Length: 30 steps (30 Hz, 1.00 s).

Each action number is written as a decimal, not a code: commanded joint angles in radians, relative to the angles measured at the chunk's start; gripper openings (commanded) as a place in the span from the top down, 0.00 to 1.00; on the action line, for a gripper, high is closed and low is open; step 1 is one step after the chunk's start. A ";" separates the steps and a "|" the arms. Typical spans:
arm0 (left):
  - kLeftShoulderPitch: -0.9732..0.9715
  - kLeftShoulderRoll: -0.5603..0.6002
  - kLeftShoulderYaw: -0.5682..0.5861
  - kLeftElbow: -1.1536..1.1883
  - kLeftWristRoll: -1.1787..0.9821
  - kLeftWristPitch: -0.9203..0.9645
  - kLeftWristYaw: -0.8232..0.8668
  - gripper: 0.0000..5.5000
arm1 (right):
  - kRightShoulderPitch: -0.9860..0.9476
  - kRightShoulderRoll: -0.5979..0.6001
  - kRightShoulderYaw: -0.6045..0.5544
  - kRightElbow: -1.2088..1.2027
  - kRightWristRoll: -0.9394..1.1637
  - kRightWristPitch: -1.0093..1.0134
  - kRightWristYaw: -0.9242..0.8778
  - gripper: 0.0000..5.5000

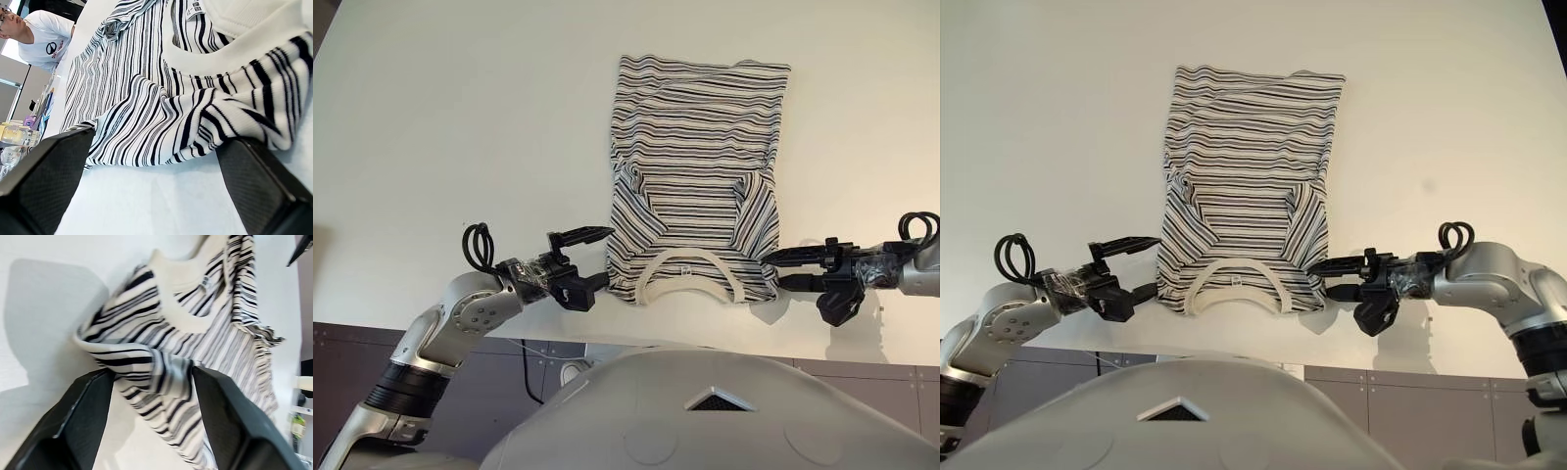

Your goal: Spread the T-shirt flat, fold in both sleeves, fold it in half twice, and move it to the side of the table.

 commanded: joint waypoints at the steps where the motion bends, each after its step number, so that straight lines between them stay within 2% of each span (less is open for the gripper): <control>1: 0.024 0.036 -0.045 0.056 0.092 0.031 -0.051 0.20 | -0.022 -0.010 0.021 0.028 -0.058 -0.015 0.000 0.47; 8: 0.016 0.041 -0.061 0.044 0.088 0.024 -0.060 0.20 | -0.030 0.030 0.029 0.057 -0.131 -0.019 -0.060 0.47; 10: 0.005 0.051 -0.070 0.053 0.084 0.016 -0.071 0.20 | -0.016 0.024 0.024 0.061 -0.145 -0.019 -0.081 0.53; 15: -0.050 0.084 -0.104 0.082 0.073 -0.021 -0.114 0.36 | -0.002 0.014 0.021 0.083 -0.189 -0.029 -0.122 0.72; 21: -0.105 0.130 -0.148 0.119 0.072 -0.105 -0.157 0.60 | -0.001 0.041 0.026 0.071 -0.216 -0.003 -0.159 0.98; 30: -0.076 0.129 -0.176 0.183 0.088 -0.138 -0.124 0.91 | -0.013 0.027 0.064 0.073 -0.145 0.014 -0.154 0.98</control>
